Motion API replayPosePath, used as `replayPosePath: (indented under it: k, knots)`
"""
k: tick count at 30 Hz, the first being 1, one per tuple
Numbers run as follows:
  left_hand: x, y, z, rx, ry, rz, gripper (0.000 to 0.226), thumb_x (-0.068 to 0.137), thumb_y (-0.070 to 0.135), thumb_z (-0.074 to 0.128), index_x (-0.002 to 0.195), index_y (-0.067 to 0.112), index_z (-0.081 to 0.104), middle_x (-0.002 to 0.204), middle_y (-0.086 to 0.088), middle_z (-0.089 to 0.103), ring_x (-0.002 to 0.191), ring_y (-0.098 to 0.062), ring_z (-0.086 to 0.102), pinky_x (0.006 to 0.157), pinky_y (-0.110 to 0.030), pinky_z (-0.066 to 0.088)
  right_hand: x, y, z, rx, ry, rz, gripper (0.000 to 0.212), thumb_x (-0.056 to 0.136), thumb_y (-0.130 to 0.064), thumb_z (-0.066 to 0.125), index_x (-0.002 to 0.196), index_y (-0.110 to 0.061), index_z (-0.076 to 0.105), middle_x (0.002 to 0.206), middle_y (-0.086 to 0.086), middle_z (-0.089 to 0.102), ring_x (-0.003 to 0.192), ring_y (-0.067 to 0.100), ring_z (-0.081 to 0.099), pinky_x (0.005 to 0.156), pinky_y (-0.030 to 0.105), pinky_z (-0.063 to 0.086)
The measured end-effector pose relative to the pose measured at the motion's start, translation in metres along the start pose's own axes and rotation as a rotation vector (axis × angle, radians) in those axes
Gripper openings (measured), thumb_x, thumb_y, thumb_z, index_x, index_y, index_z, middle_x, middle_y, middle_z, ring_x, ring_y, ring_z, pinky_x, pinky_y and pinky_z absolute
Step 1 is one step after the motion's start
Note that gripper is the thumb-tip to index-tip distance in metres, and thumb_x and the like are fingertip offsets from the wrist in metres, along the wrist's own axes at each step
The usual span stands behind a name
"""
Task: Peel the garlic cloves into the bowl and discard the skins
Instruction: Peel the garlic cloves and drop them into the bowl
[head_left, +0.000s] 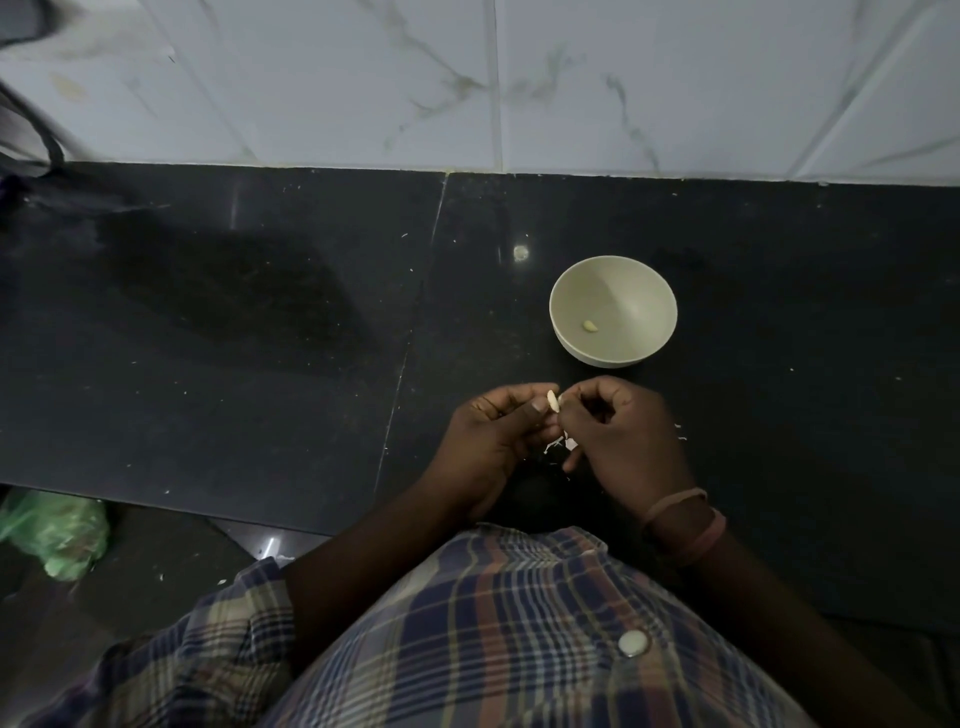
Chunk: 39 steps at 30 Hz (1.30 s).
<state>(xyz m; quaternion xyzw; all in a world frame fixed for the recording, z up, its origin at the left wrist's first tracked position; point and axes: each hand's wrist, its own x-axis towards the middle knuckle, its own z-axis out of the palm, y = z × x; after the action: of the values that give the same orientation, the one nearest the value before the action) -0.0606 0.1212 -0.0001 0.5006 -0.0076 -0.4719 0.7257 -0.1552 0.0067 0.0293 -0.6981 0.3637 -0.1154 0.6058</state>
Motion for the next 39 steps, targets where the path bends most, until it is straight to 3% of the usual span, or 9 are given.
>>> replayPosePath:
  k: [5,11,16,20,25,28,30,35,39]
  knots:
    - [0.002,0.001,0.001,-0.036,-0.011,-0.016,0.023,0.082,0.008,0.07,0.103,0.002,0.074,0.1,-0.015,0.075,0.09,-0.022,0.071,0.083,-0.027,0.059,0.002,0.001,0.001,0.012,0.007,0.028,0.007,0.092,-0.013,0.067,0.087,-0.008,0.069,0.068,0.004,0.072,0.047,0.031,0.065,0.044,0.031,0.05]
    - [0.002,0.002,0.0,-0.095,0.026,-0.055,0.021,0.084,0.007,0.064,0.104,0.003,0.072,0.096,-0.012,0.076,0.083,-0.015,0.072,0.074,-0.02,0.059,0.003,0.005,0.003,0.046,0.04,0.005,0.011,0.095,-0.011,0.059,0.087,-0.011,0.066,0.073,0.005,0.071,0.051,0.022,0.065,0.048,0.027,0.05]
    - [0.002,0.003,-0.001,-0.115,0.08,-0.103,0.019,0.099,0.009,0.054,0.107,0.005,0.07,0.092,-0.009,0.076,0.079,-0.012,0.073,0.068,-0.02,0.058,0.006,0.015,0.003,-0.144,0.124,-0.115,0.029,0.089,-0.024,0.04,0.074,-0.017,0.064,0.068,-0.005,0.063,0.064,0.017,0.06,0.063,0.037,0.048]
    - [0.002,0.003,-0.002,-0.133,0.077,-0.141,0.021,0.1,0.012,0.054,0.113,0.006,0.069,0.098,-0.012,0.076,0.083,-0.014,0.074,0.071,-0.022,0.059,0.007,0.021,0.004,-0.343,0.168,-0.201,0.043,0.102,-0.039,0.049,0.068,-0.013,0.053,0.063,0.0,0.056,0.063,0.016,0.054,0.06,0.036,0.039]
    - [0.002,0.003,-0.003,-0.16,0.107,-0.152,0.019,0.102,0.007,0.052,0.113,0.0,0.066,0.108,-0.022,0.074,0.093,-0.022,0.075,0.074,-0.026,0.06,0.009,0.031,0.005,-0.396,0.121,-0.232,0.005,0.095,-0.012,0.062,0.095,-0.014,0.066,0.094,-0.001,0.064,0.088,0.01,0.059,0.081,0.029,0.048]
    - [0.001,0.004,-0.003,-0.132,0.116,-0.148,0.022,0.101,0.007,0.054,0.118,-0.003,0.064,0.112,-0.023,0.073,0.098,-0.026,0.075,0.075,-0.028,0.061,0.005,0.027,0.005,-0.424,0.098,-0.251,0.021,0.093,-0.002,0.056,0.101,-0.015,0.071,0.1,-0.001,0.067,0.092,0.006,0.06,0.083,0.014,0.045]
    - [0.0,0.004,-0.002,-0.121,0.113,-0.137,0.024,0.1,0.01,0.056,0.119,-0.002,0.065,0.113,-0.022,0.073,0.099,-0.026,0.075,0.075,-0.029,0.061,0.004,0.024,0.004,-0.405,0.105,-0.285,0.021,0.092,-0.003,0.059,0.102,-0.016,0.072,0.101,-0.003,0.069,0.091,0.002,0.06,0.081,0.005,0.042]
    - [0.0,0.003,-0.002,-0.13,0.1,-0.118,0.019,0.099,0.014,0.057,0.109,0.003,0.07,0.104,-0.017,0.076,0.088,-0.019,0.075,0.074,-0.027,0.061,0.002,0.018,0.006,-0.354,0.138,-0.348,0.014,0.091,-0.014,0.07,0.105,-0.017,0.072,0.101,-0.005,0.069,0.091,0.005,0.065,0.08,0.025,0.055]
    - [-0.001,0.002,-0.001,-0.156,0.088,-0.093,0.018,0.09,0.016,0.061,0.101,0.006,0.072,0.095,-0.014,0.076,0.083,-0.017,0.075,0.072,-0.025,0.06,0.0,0.014,0.007,-0.341,0.17,-0.336,0.009,0.087,-0.015,0.075,0.092,-0.017,0.067,0.088,-0.007,0.066,0.08,0.004,0.063,0.072,0.019,0.052]
